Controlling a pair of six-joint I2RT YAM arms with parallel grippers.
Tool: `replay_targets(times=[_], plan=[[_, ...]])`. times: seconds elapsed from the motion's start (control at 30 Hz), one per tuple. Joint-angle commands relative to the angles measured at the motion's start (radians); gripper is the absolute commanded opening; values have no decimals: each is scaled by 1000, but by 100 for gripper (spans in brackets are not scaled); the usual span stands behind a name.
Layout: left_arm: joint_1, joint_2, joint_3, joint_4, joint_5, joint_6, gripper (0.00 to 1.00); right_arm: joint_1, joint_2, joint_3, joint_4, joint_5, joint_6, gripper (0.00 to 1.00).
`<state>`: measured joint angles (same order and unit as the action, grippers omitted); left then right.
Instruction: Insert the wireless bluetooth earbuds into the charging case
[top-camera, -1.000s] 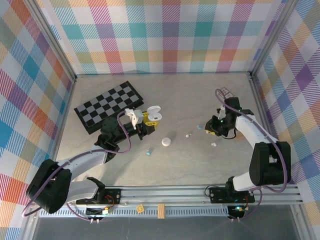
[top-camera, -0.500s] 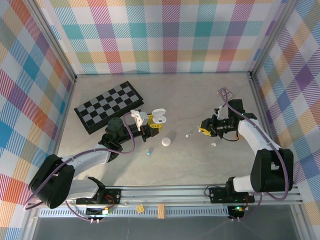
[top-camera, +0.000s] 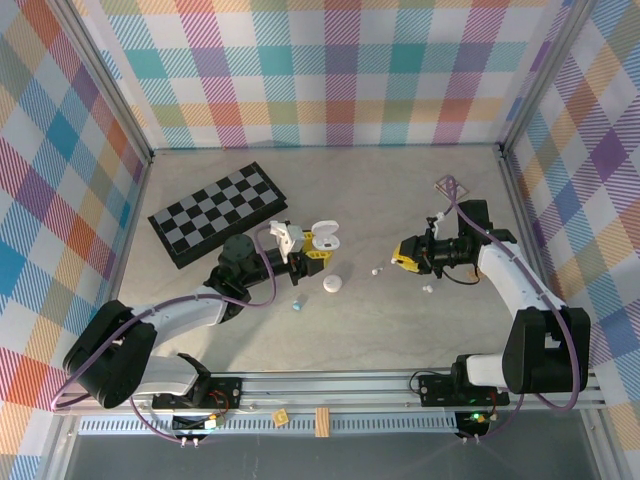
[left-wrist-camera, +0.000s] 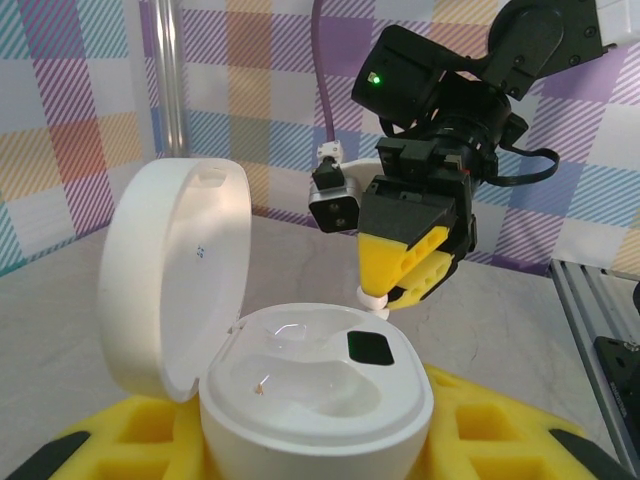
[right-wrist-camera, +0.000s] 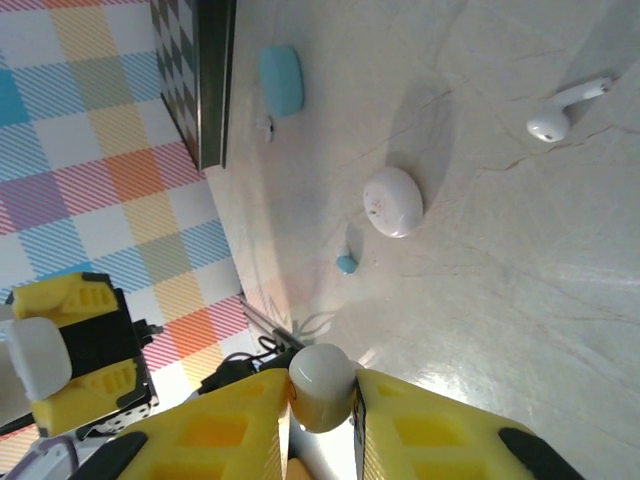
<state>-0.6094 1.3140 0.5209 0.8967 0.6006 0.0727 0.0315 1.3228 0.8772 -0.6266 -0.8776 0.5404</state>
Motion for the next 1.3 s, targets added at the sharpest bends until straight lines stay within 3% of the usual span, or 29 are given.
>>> replay_targets(times=[0.0,0.53,1.27], plan=[[-12,13,27,53,7,23,34,-3,-30,-9,19,-82,27,24],[-27,62,45,60,33,81,34,92,-54,49,17,-228,109,24],[-58,76,82,-30,61,146,34,239,-18,188,25,-191,141,24]])
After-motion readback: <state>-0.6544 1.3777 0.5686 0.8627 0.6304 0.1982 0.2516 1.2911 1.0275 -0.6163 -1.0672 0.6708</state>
